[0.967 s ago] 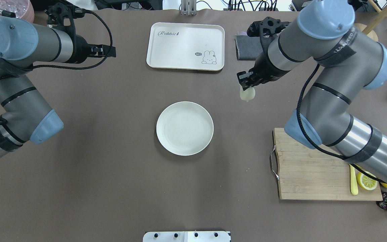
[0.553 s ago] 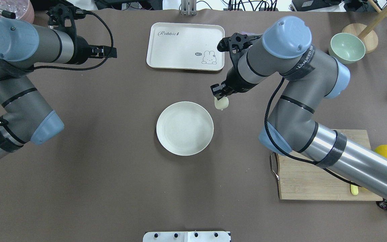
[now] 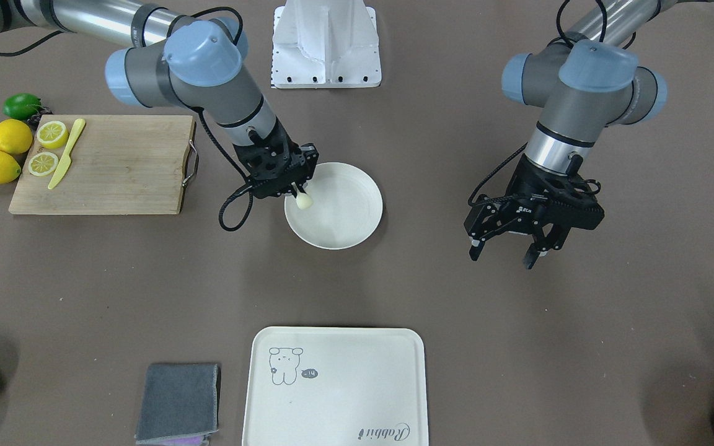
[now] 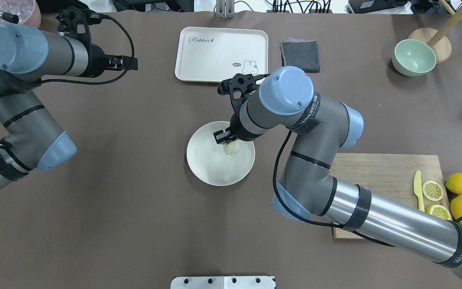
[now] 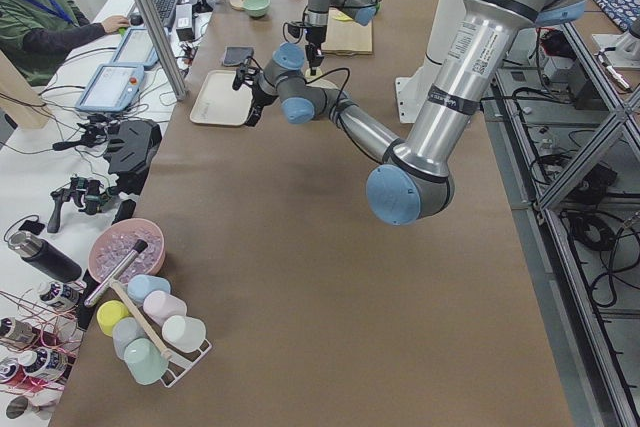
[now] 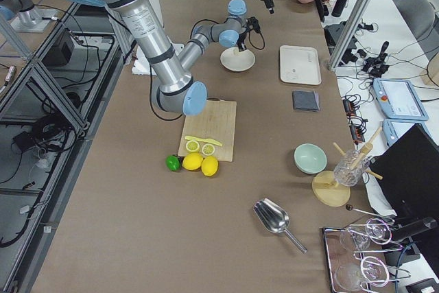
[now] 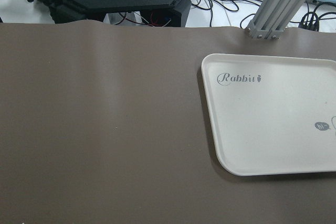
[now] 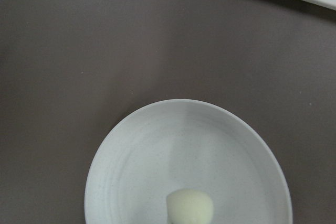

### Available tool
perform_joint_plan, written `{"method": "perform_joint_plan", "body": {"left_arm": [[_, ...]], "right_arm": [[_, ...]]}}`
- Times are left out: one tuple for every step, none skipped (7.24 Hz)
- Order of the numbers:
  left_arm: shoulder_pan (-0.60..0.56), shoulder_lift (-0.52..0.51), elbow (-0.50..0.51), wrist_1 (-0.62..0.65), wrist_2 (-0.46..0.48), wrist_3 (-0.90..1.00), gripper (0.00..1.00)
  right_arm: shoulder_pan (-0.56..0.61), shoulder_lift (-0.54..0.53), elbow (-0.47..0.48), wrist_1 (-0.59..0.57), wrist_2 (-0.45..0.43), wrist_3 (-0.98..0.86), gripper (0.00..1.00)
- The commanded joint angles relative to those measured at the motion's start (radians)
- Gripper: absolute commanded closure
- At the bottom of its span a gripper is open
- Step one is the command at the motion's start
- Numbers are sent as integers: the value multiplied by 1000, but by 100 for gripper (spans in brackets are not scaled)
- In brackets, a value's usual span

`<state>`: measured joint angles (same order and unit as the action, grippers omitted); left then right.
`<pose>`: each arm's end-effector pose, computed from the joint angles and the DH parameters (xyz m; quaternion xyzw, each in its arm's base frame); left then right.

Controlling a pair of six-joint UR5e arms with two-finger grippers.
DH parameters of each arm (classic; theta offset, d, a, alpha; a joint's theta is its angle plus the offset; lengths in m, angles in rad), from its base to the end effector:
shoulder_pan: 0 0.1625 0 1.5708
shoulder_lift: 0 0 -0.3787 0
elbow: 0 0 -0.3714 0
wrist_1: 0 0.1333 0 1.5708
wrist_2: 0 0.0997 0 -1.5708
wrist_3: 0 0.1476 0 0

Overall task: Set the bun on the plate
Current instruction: 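Lower the bun onto the white plate and open the right gripper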

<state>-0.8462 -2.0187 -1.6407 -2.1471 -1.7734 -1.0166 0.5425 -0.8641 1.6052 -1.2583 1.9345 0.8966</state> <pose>0.3605 -0.5635 0.2978 0.2674 0.4514 -0.0716 0.8483 -0.5484 -0.4250 0.1813 0.1543 -0.4951 -0.1467 0.8423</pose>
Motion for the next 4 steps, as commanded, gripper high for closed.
{"method": "perform_joint_plan", "body": {"left_arm": [[-2,-2,31,-2,2,3,3],[-2,-2,33,-2,2,1,3],[-2,-3,56,-14,5,1,3],[-2,-3,61,-43,5,-3,3]], "right_arm": [[-30,31,-30,0,-23,48,100],[-35,31,-57,22,-38,47,69],[-35,30,-117,122,-55,54,1],[-35,24,-149,169,-61,56,0]]}}
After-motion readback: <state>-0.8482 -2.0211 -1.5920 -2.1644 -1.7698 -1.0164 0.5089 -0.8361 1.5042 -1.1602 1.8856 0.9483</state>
